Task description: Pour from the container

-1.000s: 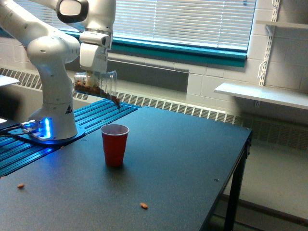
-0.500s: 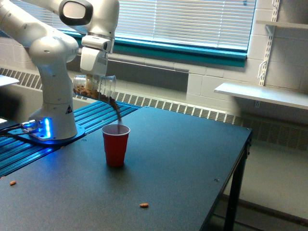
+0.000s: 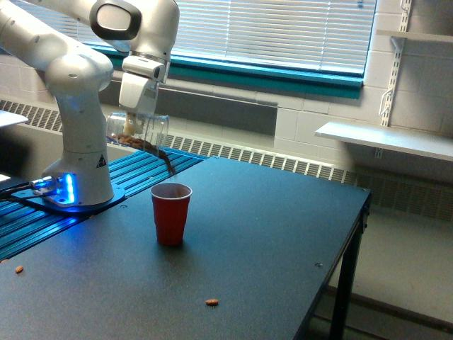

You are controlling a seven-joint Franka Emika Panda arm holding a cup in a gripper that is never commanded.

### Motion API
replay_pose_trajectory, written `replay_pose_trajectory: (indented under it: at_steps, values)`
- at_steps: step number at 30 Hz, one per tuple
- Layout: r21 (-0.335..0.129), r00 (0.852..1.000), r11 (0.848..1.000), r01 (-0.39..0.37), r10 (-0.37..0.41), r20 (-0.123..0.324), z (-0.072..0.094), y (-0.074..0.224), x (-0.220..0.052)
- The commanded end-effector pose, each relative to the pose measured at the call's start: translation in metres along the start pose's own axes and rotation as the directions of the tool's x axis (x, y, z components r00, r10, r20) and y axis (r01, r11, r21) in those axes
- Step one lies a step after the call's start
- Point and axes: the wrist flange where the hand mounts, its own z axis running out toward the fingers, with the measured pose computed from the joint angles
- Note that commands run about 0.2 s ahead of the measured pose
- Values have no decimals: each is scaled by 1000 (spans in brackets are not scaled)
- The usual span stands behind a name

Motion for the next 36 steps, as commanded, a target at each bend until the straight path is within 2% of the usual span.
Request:
replay_pose_trajectory:
  at_steps: [1,9,25,36]
  values:
    - [-32,999,999,39,-38,30,14,-18,-10]
    - [-50,996,996,76,-74,51,22,-30,-12]
    - [-55,997,996,69,-67,40,12,-39,15]
    - [-96,995,992,88,-82,60,9,-37,22]
